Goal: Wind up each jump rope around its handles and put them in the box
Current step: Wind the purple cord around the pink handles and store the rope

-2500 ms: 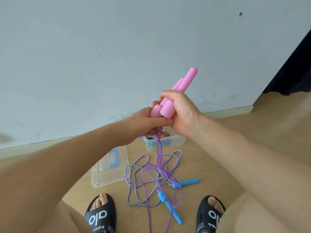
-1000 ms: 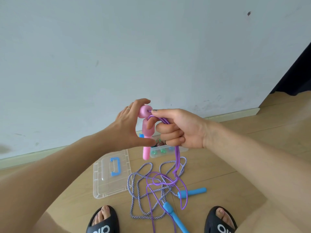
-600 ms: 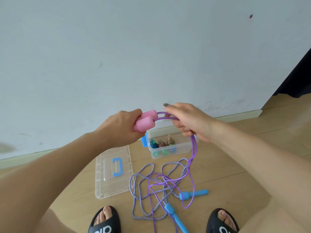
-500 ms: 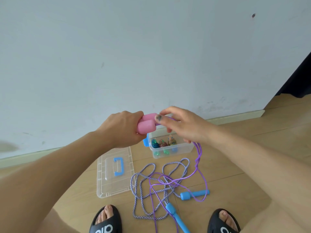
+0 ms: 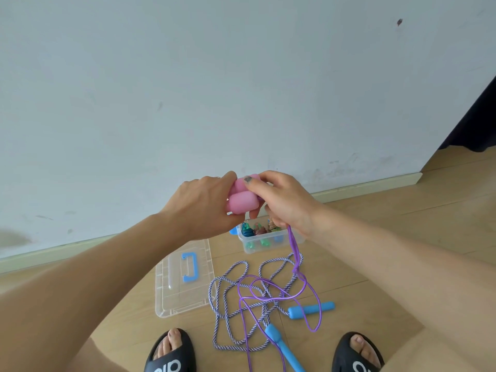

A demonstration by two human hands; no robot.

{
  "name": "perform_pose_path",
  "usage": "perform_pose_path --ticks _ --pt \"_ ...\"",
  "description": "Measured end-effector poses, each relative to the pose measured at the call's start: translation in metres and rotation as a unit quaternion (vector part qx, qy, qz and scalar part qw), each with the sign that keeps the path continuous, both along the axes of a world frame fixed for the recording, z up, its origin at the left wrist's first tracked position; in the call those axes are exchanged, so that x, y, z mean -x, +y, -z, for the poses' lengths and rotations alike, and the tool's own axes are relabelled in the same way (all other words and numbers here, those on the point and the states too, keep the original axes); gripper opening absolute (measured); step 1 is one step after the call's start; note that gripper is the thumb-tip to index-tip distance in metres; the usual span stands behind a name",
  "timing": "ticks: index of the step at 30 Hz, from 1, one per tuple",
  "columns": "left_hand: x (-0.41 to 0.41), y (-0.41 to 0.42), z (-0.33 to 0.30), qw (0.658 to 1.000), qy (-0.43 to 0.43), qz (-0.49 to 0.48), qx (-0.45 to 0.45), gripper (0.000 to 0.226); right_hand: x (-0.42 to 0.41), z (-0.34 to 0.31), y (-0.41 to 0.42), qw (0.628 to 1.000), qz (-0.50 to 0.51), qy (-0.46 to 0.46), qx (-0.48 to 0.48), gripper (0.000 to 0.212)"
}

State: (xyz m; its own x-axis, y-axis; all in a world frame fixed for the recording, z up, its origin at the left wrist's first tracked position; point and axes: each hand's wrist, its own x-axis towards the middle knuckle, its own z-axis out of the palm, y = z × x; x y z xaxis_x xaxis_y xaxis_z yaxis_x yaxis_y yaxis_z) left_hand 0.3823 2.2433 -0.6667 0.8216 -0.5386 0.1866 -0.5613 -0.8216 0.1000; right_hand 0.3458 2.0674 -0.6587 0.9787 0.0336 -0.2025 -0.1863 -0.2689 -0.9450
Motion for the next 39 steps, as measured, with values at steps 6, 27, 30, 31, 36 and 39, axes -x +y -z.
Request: perform_pose_path --ticks 6,27,30,31,36,39 --pt "0.0 0.001 0.002 1.0 0.003 -0.005 -0.01 0.046 0.001 -0.001 -0.006 0.998 -0.055 0.031 0.004 0.034" --pt "-0.007 0.015 -0.007 1.0 -0.001 -0.009 -0.013 0.012 -0.01 -0.008 -0.032 0.995 -0.102 0.006 -0.016 0.031" --pt "-0.008 0.015 -0.011 0.999 -0.022 -0.013 -0.019 0.009 -0.009 -0.008 -0.031 0.997 -0.078 -0.02 0.001 0.039" --pt "-0.008 0.015 -0.012 1.0 -0.021 -0.016 -0.016 0.01 -0.009 -0.007 -0.031 0.997 -0.075 -0.031 0.008 0.043" --pt "-0.011 0.018 -0.016 0.994 0.071 -0.073 0.044 0.022 -0.004 0.002 -0.03 0.984 -0.049 -0.104 0.139 0.044" --pt "-0.013 0.016 -0.016 0.935 0.249 -0.161 0.196 0.03 0.0 0.013 -0.022 0.906 -0.073 -0.197 0.368 0.033"
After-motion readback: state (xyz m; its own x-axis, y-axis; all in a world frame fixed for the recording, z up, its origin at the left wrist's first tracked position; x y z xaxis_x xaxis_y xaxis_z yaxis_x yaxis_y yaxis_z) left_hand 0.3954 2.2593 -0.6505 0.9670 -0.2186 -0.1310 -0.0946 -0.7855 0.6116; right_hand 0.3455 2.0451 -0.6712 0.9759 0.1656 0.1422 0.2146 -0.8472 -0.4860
